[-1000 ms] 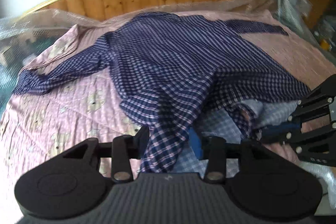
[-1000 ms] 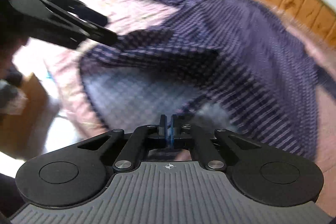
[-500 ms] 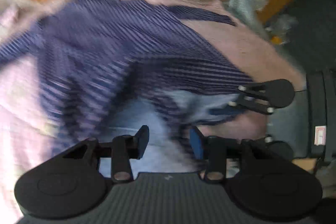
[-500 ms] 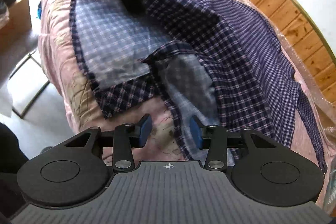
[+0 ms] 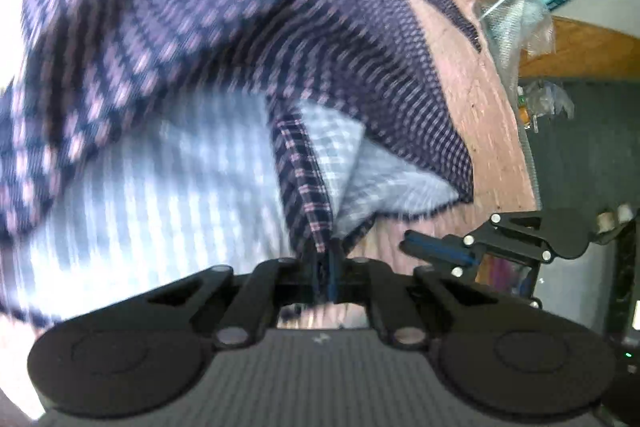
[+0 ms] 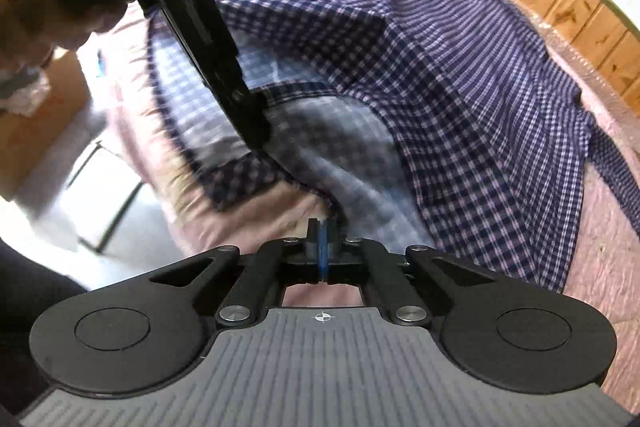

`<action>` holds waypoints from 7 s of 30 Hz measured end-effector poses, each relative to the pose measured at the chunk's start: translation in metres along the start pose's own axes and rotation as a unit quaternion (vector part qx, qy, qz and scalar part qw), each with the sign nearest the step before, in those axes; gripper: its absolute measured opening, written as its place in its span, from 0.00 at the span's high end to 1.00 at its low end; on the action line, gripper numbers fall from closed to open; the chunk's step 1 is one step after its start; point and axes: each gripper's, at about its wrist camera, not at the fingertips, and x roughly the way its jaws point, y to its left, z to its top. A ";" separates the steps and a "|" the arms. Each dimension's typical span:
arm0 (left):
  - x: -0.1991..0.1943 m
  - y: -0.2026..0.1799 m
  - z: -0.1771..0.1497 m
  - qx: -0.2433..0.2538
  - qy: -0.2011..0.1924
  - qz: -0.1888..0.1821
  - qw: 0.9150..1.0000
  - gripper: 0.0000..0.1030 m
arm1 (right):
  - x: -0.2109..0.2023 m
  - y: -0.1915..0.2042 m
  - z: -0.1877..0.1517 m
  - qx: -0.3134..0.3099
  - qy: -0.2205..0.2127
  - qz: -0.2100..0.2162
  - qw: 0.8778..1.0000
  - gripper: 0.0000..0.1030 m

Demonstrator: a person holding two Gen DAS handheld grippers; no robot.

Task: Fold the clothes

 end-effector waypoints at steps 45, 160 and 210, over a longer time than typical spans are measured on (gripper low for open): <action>-0.118 0.064 -0.070 0.199 -0.052 0.214 0.955 0.90 | -0.051 -0.071 -0.092 0.086 0.037 -0.033 0.995 0.75; 0.022 0.049 0.319 0.099 -0.132 0.326 0.931 0.72 | 0.171 -0.502 0.124 0.159 -0.019 0.013 0.987 0.68; -0.005 -0.018 -0.064 0.152 -0.224 0.289 0.918 0.95 | -0.019 0.039 0.007 0.019 -0.022 -0.014 0.999 0.29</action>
